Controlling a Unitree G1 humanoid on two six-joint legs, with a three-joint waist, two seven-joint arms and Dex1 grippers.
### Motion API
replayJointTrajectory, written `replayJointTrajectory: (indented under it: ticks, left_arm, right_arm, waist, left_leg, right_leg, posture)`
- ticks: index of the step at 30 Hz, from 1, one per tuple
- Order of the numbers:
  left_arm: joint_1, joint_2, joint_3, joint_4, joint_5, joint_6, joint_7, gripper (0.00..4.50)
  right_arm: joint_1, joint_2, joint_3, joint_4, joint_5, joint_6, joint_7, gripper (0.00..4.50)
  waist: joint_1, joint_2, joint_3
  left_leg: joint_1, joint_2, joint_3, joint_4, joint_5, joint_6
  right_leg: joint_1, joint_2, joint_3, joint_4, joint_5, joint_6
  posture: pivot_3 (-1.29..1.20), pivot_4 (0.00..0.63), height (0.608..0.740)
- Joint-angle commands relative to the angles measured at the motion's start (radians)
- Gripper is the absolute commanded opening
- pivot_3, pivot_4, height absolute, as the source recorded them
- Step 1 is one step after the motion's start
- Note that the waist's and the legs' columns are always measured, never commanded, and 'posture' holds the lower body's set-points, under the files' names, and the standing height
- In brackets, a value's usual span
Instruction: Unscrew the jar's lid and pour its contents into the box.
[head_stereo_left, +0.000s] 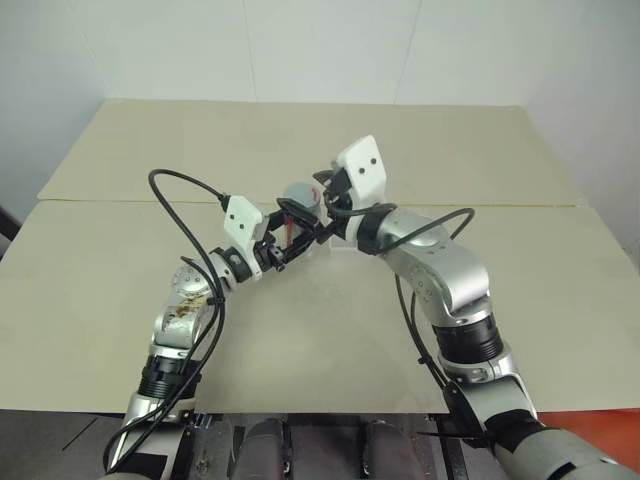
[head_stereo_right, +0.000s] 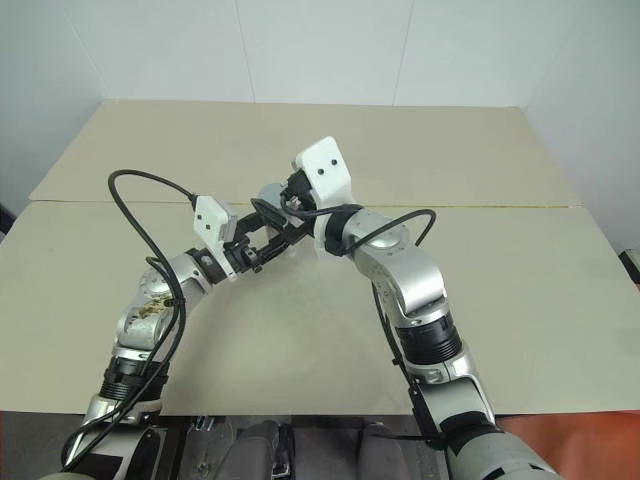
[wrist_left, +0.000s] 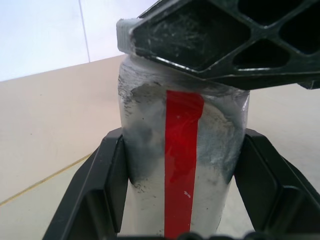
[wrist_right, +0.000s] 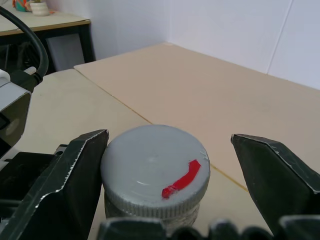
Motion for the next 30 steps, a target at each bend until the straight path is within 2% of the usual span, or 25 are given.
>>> replayJointTrajectory:
  ticks: [1,2,3,9,11,17,20,26,30]
  left_arm:
    - [0.000,0.009,-0.011,-0.057,-0.019,-0.006,-0.028,2.70]
    - [0.000,0.010,-0.012,-0.057,-0.020,-0.006,-0.031,2.70]
    - [0.000,0.011,-0.013,-0.058,-0.021,-0.006,-0.035,2.70]
    - [0.010,0.032,-0.008,-0.075,-0.075,0.013,-0.102,2.70]
    - [0.019,0.058,-0.004,-0.088,-0.131,0.020,-0.182,2.70]
    - [0.000,0.148,0.015,-0.064,-0.259,0.033,-0.426,2.70]
    - [-0.028,0.180,0.025,-0.040,-0.315,0.054,-0.541,2.70]
    - [-0.054,0.196,0.026,-0.028,-0.366,0.092,-0.668,2.70]
    - [-0.062,0.196,0.025,-0.025,-0.361,0.095,-0.696,2.70]
  right_arm:
    - [-0.025,0.000,-0.019,-0.021,-0.012,-0.018,-0.005,3.26]
    - [-0.025,0.001,-0.021,-0.022,-0.012,-0.017,-0.003,2.89]
    - [-0.025,0.002,-0.022,-0.022,-0.013,-0.018,-0.001,2.80]
    - [-0.023,-0.019,-0.029,-0.019,0.000,-0.037,0.044,2.80]
    - [-0.020,-0.045,-0.041,-0.011,0.035,-0.063,0.123,2.80]
    - [0.029,-0.212,-0.061,-0.025,0.250,-0.100,0.569,2.80]
    - [0.032,-0.269,-0.048,-0.007,0.302,-0.110,0.720,2.80]
    - [0.024,-0.299,-0.046,0.020,0.363,-0.108,0.846,2.80]
    - [0.030,-0.308,-0.043,0.026,0.368,-0.114,0.873,2.80]
  waist:
    - [0.000,0.000,0.000]
    - [0.000,0.000,0.000]
    - [0.000,0.000,0.000]
    - [0.000,0.000,0.000]
    - [-0.001,0.000,0.000]
    - [0.003,0.000,0.000]
    - [0.001,0.000,0.000]
    - [-0.002,0.000,0.000]
    - [0.001,0.000,0.000]
  left_leg:
    - [0.000,0.000,0.000,0.000,0.000,0.000]
    - [0.000,0.000,0.000,0.000,0.000,0.000]
    - [0.000,0.000,0.000,0.000,0.000,0.000]
    - [0.000,0.000,0.000,0.000,0.000,0.000]
    - [0.000,0.000,0.000,0.000,0.000,0.000]
    - [0.000,0.000,0.000,-0.001,-0.001,0.002]
    - [0.000,0.000,0.000,-0.001,-0.002,0.003]
    - [0.001,0.000,0.000,-0.001,-0.002,0.003]
    - [0.000,0.000,0.000,-0.001,-0.002,0.003]
  right_leg:
    - [0.000,0.000,0.000,0.000,0.000,0.000]
    - [0.000,0.000,0.000,0.000,0.000,0.000]
    - [0.000,0.000,0.000,0.000,0.000,0.000]
    - [0.000,0.000,0.000,0.000,0.000,0.000]
    - [0.000,0.000,0.000,0.000,0.000,0.000]
    - [0.002,0.000,-0.001,-0.004,0.000,0.000]
    - [0.002,0.000,-0.001,-0.004,0.000,0.000]
    - [0.001,0.000,0.000,-0.004,0.000,0.000]
    - [0.002,0.000,0.000,-0.003,0.000,0.000]
  posture:
    - [0.00,0.150,0.740]
    - [0.00,0.150,0.740]
    - [0.00,0.150,0.740]
    - [0.00,0.150,0.740]
    - [0.00,0.150,0.740]
    - [0.00,0.150,0.740]
    - [0.00,0.150,0.740]
    - [0.00,0.150,0.740]
    - [0.00,0.150,0.740]
